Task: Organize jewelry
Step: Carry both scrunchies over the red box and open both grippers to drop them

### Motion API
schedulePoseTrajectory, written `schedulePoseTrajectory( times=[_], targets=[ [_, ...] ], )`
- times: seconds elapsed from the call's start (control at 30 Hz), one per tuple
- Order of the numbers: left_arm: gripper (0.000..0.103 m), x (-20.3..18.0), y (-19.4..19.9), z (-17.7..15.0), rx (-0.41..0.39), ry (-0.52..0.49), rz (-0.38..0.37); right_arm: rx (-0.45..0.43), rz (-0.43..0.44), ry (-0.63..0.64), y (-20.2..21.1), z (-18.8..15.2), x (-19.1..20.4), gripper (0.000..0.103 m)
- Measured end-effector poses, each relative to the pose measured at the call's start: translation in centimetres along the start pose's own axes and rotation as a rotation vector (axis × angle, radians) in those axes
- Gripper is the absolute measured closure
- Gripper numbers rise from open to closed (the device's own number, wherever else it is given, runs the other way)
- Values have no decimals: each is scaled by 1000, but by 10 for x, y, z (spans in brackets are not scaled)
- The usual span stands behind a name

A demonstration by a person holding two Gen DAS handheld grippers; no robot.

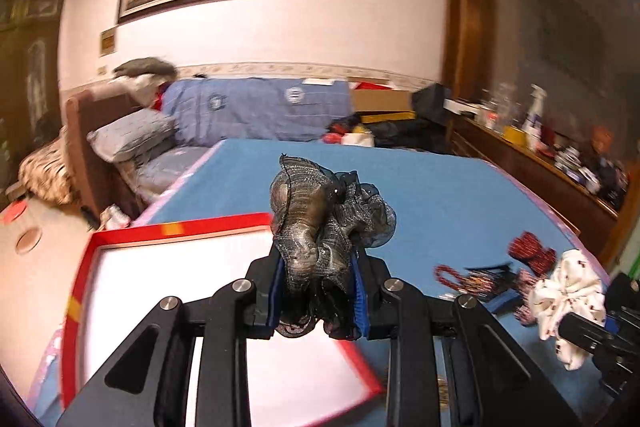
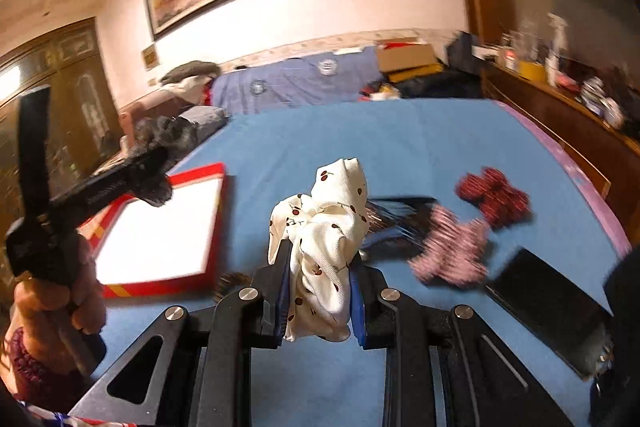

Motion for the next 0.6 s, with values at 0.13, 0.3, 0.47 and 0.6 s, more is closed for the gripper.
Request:
schedulePoseTrajectory(
  times=[0.13,0.3,0.47,0.6],
  targets=[
    [76,34,1,4,10,57,51,7,68,41,-11,17,37,76],
    [76,71,3,7,21,103,124,26,124,84,-26,28,73,76],
    [75,107,8,12,28,163,185,52,170,112,-45,38,105,76],
    [74,139,3,12,77,197,250,90,215,137,-67,48,135,76]
  ],
)
Point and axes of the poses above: each gripper's, at about its wrist camera, not at the fingertips, and y roughly against the way its jaws point, x to its left, z to its top, the point moved 4 cm from there along -y, roughly the way its jaws point, and after that the axes turned 13 degrees about -z, right-handed, at the moved point
